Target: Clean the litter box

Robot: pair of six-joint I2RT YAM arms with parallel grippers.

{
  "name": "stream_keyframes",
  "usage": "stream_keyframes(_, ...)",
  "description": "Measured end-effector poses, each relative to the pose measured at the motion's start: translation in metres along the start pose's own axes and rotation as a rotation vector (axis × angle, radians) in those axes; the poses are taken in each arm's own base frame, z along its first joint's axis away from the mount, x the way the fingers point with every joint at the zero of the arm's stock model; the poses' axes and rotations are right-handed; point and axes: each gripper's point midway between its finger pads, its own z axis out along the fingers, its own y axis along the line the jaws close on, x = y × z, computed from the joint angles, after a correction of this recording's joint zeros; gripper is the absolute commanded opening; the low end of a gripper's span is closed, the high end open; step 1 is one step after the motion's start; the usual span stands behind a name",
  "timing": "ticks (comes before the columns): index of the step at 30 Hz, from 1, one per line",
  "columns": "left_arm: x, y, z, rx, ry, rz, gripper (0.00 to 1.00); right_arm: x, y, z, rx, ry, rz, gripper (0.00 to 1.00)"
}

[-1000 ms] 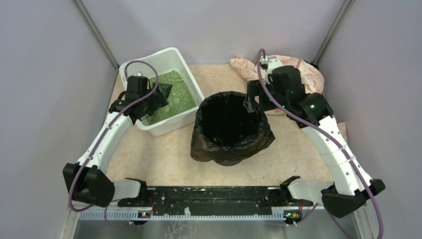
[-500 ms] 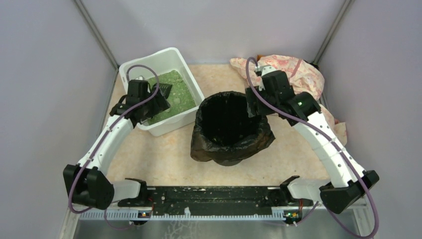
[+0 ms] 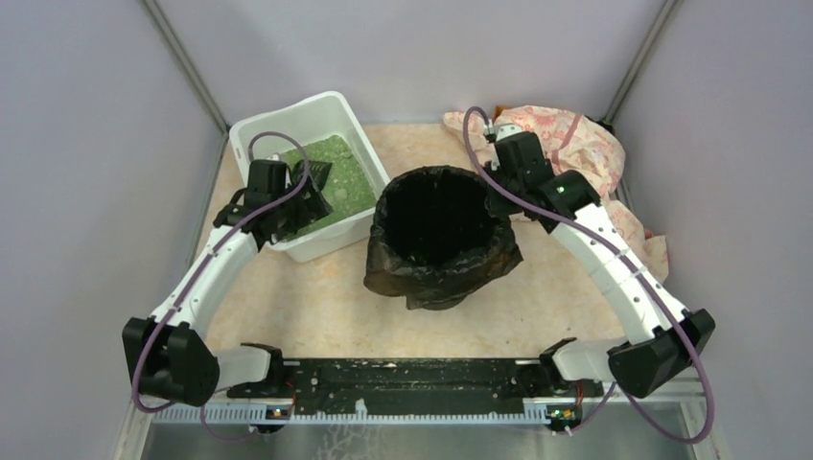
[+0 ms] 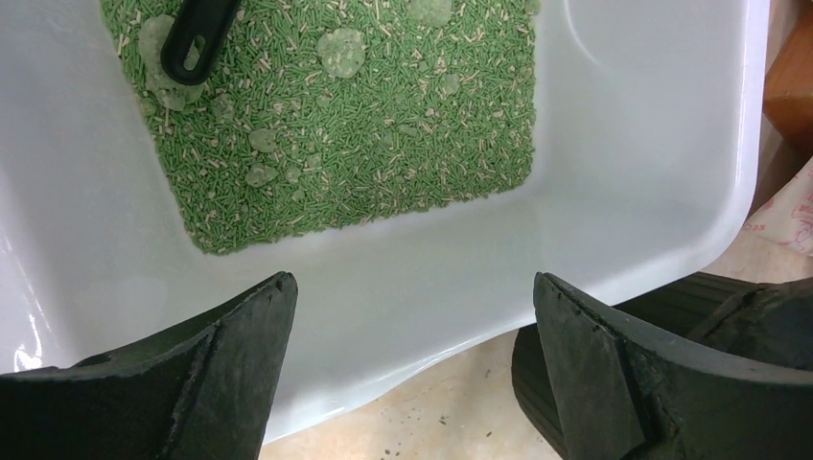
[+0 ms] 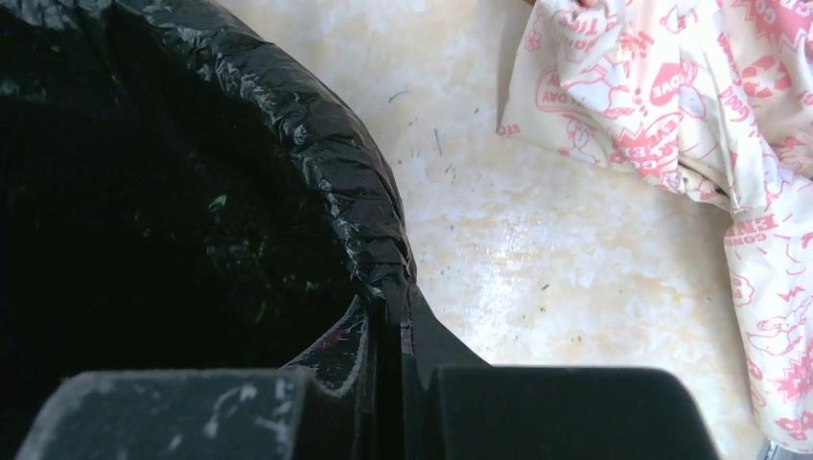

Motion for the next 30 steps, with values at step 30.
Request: stream_keyframes(30, 0.017, 0.011, -0.001, -0.005, 0.023, 0.045, 0.99, -0.130, -0.094, 0.122, 0.094, -0.110, 0.242, 0.00)
